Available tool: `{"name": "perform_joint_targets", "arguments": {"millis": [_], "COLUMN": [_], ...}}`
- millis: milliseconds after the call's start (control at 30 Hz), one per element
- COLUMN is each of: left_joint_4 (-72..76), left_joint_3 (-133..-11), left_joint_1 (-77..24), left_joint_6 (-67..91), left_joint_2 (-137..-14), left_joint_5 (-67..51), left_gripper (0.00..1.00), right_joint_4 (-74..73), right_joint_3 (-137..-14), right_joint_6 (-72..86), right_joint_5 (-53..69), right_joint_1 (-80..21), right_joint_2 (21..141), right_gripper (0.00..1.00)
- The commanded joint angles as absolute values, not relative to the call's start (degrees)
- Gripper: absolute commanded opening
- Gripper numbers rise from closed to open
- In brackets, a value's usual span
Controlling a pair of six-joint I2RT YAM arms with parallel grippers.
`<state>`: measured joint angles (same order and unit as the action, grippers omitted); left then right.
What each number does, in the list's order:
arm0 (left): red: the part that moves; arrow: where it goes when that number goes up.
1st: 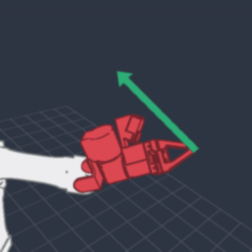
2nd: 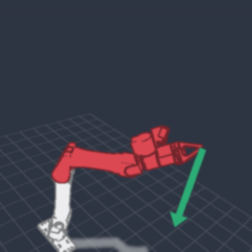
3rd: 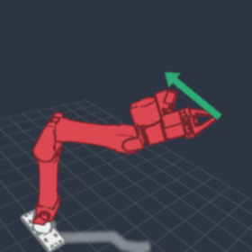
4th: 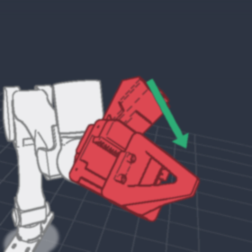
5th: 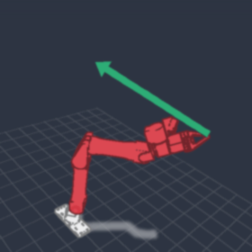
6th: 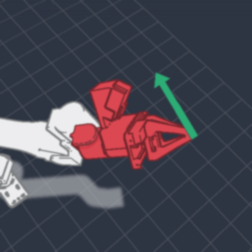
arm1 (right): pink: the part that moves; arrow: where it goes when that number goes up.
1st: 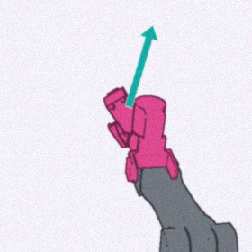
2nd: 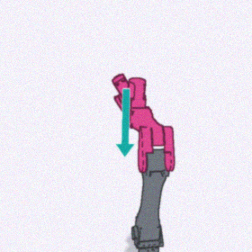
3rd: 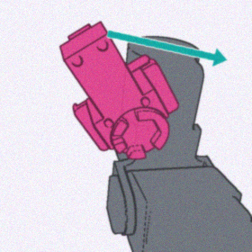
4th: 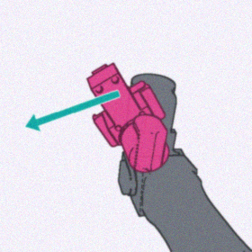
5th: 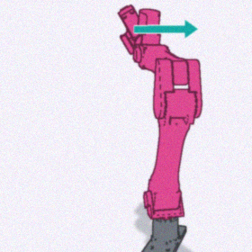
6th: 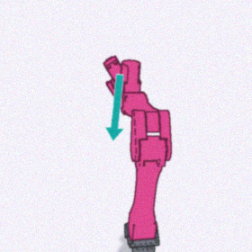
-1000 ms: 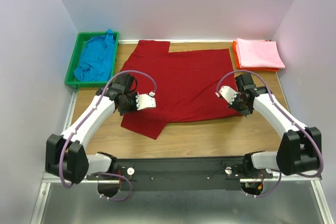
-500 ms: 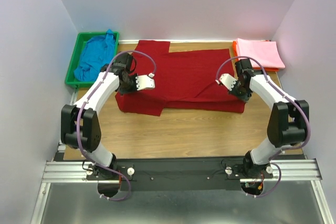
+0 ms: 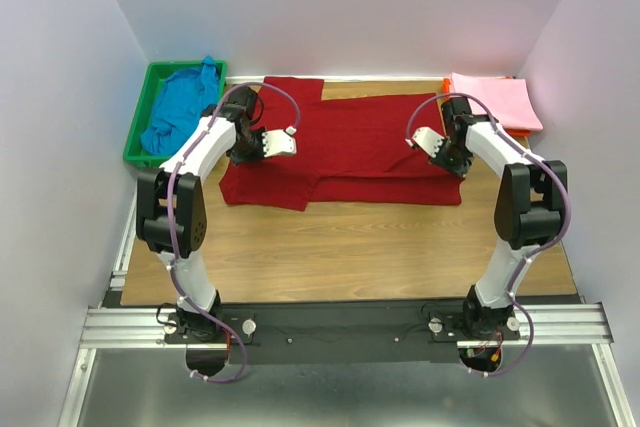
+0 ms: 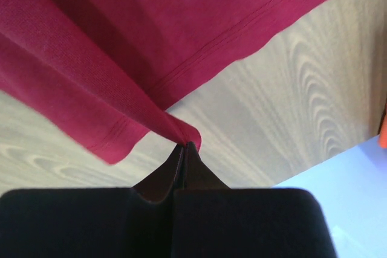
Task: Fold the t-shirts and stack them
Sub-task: Fold the tshirt
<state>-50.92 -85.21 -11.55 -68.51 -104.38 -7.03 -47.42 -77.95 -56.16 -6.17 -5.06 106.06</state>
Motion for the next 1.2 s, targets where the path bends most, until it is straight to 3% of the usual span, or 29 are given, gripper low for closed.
{"name": "perform_joint_targets", "arguments": {"millis": [0, 767, 800, 900, 933, 1000, 1033, 1167], "left_joint_4": [-51.7, -49.4, -49.0, -49.5, -50.2, -53.1, -53.7, -53.7], "left_joint_3": [-87.2, -86.2, -86.2, -87.1, -88.3, -89.0, -88.6, -83.5], "left_joint_1": [-10.5, -9.4, -9.3, -7.7, -6.8, -4.2, -3.4, -0.5], "left_joint_6": [-69.7, -68.2, -67.9, -65.6, -64.6, -62.4, -61.7, -59.9], "left_joint_2": [-106.1, -110.5, -110.6, -110.7, -110.5, -109.7, -108.1, -102.8], "left_joint_5": [-5.2, -4.8, -4.7, -6.5, -7.8, -12.4, -13.7, -19.8], "left_gripper": [0.00, 0.02, 0.03, 0.20, 0.30, 0.39, 0.43, 0.46], "right_joint_4": [-47.5, -47.5, -47.5, -47.6, -47.7, -48.0, -48.2, -51.5], "right_joint_3": [-81.2, -90.0, -90.3, -91.8, -91.7, -91.1, -90.6, -87.8], "right_joint_6": [-57.9, -57.1, -56.8, -53.5, -52.7, -50.2, -49.4, -45.1], "right_joint_5": [-7.2, -7.7, -7.7, -7.6, -7.3, -5.4, -4.8, -0.9], "right_joint_1": [-4.3, -4.4, -4.5, -4.1, -4.0, -2.8, -2.4, -1.0], "right_joint_2": [109.2, 117.6, 117.8, 117.3, 116.6, 113.6, 112.4, 107.4], "right_gripper": [0.01, 0.02, 0.04, 0.28, 0.43, 0.53, 0.57, 0.56]}}
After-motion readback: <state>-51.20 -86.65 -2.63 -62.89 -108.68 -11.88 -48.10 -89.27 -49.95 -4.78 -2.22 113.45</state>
